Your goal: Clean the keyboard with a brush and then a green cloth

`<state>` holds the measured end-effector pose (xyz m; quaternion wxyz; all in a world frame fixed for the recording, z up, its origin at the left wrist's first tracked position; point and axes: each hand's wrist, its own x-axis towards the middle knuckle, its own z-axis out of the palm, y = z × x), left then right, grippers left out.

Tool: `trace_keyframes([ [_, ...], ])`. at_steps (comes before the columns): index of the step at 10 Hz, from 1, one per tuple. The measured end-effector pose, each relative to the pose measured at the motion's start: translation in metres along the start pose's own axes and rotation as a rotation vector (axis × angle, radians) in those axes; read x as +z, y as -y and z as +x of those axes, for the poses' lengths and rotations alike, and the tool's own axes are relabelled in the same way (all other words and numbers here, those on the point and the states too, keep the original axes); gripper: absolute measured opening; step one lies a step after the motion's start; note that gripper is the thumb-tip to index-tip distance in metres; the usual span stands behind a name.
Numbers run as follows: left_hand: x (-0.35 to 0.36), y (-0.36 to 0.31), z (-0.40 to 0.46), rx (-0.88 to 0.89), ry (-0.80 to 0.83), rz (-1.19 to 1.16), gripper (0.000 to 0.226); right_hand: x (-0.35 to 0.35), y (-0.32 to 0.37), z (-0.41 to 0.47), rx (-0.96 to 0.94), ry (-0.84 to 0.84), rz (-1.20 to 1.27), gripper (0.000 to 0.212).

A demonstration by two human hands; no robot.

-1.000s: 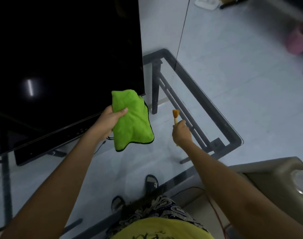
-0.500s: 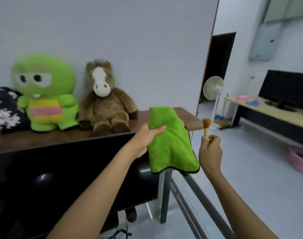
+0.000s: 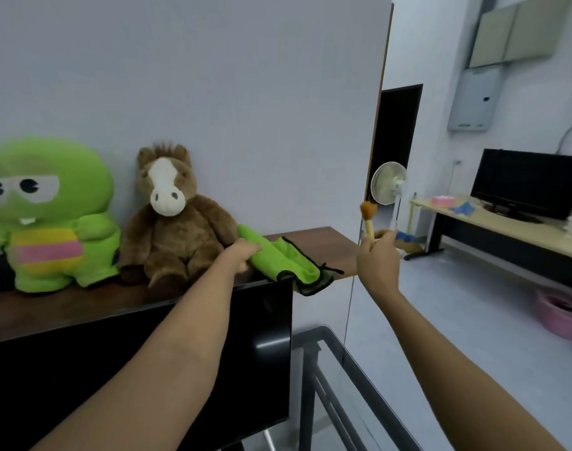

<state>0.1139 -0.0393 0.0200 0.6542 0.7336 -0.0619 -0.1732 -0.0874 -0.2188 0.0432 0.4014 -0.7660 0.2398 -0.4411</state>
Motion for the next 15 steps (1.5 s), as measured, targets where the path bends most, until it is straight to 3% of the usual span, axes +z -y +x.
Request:
trace_keyframes([
  [1,-0.016,0.005,0.012,0.088,-0.139,0.612,0.053,0.012,-0.008,0.007,-0.013,0.032,-0.057,0.011],
  [2,-0.008,-0.011,-0.002,0.284,-0.426,1.105,0.071,0.026,-0.015,0.020,-0.017,0.080,-0.100,0.015],
  [3,0.011,-0.013,-0.012,0.366,-0.269,1.358,0.088,0.047,-0.021,0.034,-0.051,0.141,-0.195,0.023],
  [4,0.019,0.003,-0.010,0.195,0.165,1.464,0.092,0.075,-0.029,0.042,-0.119,0.267,-0.199,0.023],
  [5,0.016,0.014,-0.002,0.056,0.276,1.516,0.094,0.096,-0.036,0.047,-0.134,0.348,-0.173,0.022],
  [6,0.015,0.015,-0.004,0.035,0.292,1.536,0.093,0.106,-0.042,0.053,-0.108,0.401,-0.217,0.023],
  [9,0.012,0.016,-0.005,0.025,0.287,1.529,0.095,0.137,-0.083,0.060,-0.123,0.424,-0.501,0.020],
  [11,0.009,0.008,-0.011,0.037,0.294,1.507,0.097,0.126,-0.062,0.059,-0.088,0.480,-0.518,0.033],
  [12,-0.001,0.005,-0.013,0.075,0.281,1.434,0.096,0.113,-0.034,0.058,-0.084,0.601,-0.550,0.039],
  [13,-0.022,-0.005,-0.026,0.157,0.236,1.302,0.085,0.098,0.005,0.048,-0.173,0.706,-0.660,0.040],
  [14,-0.063,-0.026,-0.053,0.269,0.121,1.236,0.073,0.103,0.046,0.029,-0.211,0.691,-0.622,0.037],
  [15,-0.113,-0.049,-0.090,0.410,-0.141,1.266,0.066,0.116,0.083,0.016,-0.273,0.690,-0.654,0.052],
])
